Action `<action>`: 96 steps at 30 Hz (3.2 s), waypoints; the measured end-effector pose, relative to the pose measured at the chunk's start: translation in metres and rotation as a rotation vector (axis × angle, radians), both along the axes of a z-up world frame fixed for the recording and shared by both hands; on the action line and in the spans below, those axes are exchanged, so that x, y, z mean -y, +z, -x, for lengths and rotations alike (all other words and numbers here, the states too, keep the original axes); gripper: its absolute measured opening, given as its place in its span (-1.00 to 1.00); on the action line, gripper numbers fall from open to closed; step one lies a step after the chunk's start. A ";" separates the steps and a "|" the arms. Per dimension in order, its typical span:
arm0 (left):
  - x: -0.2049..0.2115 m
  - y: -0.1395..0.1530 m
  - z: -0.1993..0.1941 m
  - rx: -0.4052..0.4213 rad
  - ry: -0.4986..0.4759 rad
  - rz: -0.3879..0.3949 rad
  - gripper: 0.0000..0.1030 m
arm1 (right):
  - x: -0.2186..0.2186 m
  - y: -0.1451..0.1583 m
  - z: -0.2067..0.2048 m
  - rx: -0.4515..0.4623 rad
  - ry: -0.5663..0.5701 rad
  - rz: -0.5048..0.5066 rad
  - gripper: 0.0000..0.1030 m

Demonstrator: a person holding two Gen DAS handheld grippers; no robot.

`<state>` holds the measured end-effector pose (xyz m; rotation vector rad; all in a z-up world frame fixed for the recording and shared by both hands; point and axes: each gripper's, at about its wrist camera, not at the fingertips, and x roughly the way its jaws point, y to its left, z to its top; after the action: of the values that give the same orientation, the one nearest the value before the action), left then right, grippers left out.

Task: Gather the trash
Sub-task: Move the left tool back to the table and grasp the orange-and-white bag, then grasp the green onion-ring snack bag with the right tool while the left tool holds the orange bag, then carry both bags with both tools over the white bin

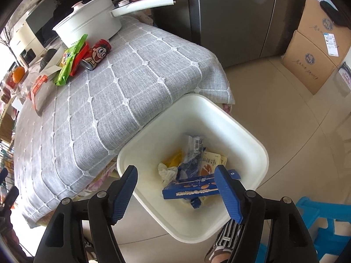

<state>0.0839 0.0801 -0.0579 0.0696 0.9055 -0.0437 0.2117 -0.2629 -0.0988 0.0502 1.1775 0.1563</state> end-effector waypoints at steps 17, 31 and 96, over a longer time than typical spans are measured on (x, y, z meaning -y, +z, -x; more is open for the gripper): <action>-0.117 -0.006 -0.079 0.050 0.120 -0.233 0.98 | -0.096 0.050 -0.063 0.136 0.095 0.024 0.57; -0.125 -0.060 -0.188 0.052 0.266 -0.195 0.57 | -0.177 0.026 -0.120 0.182 0.170 -0.028 0.60; -0.218 -0.017 -0.037 0.073 0.389 0.151 -0.95 | -0.264 -0.020 -0.195 0.090 0.164 -0.450 -0.68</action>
<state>0.1209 0.2979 -0.0749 -0.2444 0.8270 0.2508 0.4066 0.0007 -0.1188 0.3397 1.0377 0.5610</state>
